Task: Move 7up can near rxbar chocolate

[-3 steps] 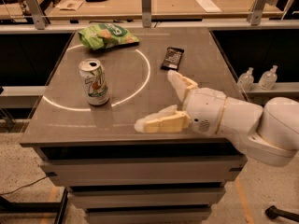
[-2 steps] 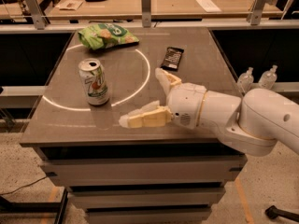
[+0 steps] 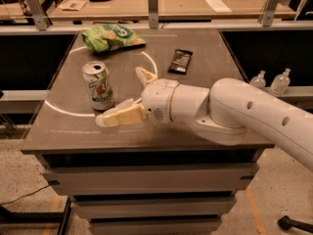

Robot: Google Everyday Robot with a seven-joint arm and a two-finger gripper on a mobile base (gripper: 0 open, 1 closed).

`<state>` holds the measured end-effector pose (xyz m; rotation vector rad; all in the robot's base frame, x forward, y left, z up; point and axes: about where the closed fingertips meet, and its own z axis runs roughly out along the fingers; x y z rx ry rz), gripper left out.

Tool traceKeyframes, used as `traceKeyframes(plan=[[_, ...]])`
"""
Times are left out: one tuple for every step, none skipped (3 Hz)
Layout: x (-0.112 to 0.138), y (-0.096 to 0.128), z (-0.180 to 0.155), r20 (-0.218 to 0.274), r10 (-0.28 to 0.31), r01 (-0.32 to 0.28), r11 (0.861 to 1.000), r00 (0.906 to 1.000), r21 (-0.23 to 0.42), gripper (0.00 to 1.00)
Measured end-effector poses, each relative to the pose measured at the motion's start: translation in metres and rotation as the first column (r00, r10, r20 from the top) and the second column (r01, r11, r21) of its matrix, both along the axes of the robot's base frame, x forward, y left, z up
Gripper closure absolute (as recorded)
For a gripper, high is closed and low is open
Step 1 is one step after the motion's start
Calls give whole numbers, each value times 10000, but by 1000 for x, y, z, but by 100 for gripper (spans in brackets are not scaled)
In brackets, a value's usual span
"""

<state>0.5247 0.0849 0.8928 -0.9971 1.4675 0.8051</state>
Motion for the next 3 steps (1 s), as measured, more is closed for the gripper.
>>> traceKeyframes(plan=[[28, 37, -18, 158, 168, -169, 9998, 9997, 113, 0], [37, 52, -15, 176, 170, -173, 9997, 9997, 177, 0], [42, 65, -11, 232, 232, -238, 9994, 9995, 268, 0]])
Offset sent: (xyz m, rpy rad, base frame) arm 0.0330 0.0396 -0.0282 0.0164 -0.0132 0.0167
